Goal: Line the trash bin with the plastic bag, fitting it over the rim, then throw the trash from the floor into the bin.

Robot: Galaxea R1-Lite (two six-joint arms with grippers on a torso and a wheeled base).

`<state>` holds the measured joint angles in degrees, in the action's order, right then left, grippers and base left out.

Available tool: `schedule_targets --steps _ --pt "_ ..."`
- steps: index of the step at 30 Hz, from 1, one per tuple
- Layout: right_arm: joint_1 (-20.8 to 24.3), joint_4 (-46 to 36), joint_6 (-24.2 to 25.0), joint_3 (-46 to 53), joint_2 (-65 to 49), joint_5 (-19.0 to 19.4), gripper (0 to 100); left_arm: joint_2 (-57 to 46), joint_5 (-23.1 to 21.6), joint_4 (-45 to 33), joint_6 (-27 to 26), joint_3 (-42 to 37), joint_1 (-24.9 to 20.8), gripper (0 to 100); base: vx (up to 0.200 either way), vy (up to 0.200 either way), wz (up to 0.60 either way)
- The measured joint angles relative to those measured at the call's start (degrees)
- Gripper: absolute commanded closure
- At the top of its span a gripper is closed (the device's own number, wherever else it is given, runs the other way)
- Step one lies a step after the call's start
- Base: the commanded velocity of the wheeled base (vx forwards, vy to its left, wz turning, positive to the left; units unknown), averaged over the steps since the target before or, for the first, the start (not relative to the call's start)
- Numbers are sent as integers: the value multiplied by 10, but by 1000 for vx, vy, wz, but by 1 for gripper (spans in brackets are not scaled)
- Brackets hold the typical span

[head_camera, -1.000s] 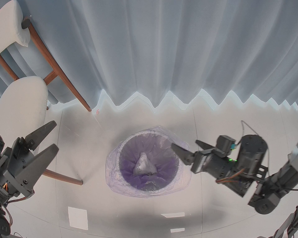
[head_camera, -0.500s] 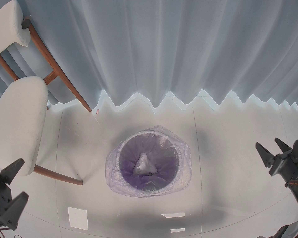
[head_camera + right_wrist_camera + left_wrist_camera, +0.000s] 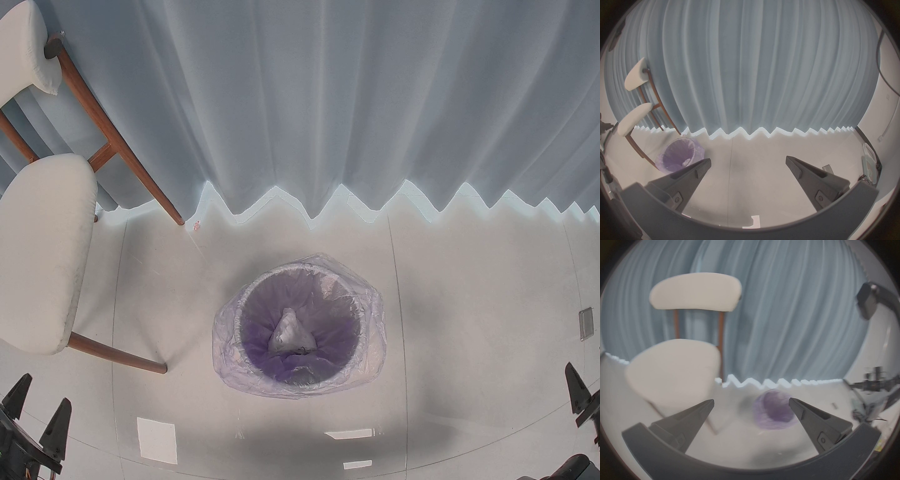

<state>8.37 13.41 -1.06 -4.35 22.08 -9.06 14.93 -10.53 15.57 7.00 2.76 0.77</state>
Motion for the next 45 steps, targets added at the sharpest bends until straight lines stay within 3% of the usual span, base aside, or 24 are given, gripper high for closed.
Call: schedule_targets --steps 4,6,10,13,19,22,25,30,33,36,41,45 --pt "-29 -63 9 14 -79 39 0 -31 151 -56 -30 -9 11 0 0 0 0" --pt "-40 -79 13 18 -107 49 0 -44 205 -69 -43 -12 14 0 0 0 0" --pt "-55 -98 18 25 -146 60 0 -62 258 -90 -65 -16 13 0 0 0 0" --pt "-63 -108 21 28 -165 66 0 -71 246 -104 -80 -17 2 0 0 0 0" --pt "-75 -123 27 33 -193 76 0 -84 123 -122 -104 -17 -44 0 0 0 0" --pt "-79 -127 28 33 -203 77 0 -89 93 -125 -103 -17 -59 0 0 0 0" --pt "-81 -129 29 33 -209 78 0 -91 112 -129 -98 -17 -65 0 0 0 0" --pt "-83 -131 32 33 -213 77 0 -96 219 -135 -94 -17 -48 0 0 0 0" --pt "-84 -131 31 33 -214 76 0 -102 255 -136 -101 -17 -38 0 0 0 0" --pt "-84 -132 30 33 -215 76 0 -109 243 -138 -101 -18 -32 0 0 0 0" --pt "-84 -133 29 33 -215 76 0 -123 177 -139 -76 -18 -22 0 0 0 0" --pt "-85 -134 27 33 -215 76 0 -133 180 -140 -72 -18 -15 0 0 0 0"
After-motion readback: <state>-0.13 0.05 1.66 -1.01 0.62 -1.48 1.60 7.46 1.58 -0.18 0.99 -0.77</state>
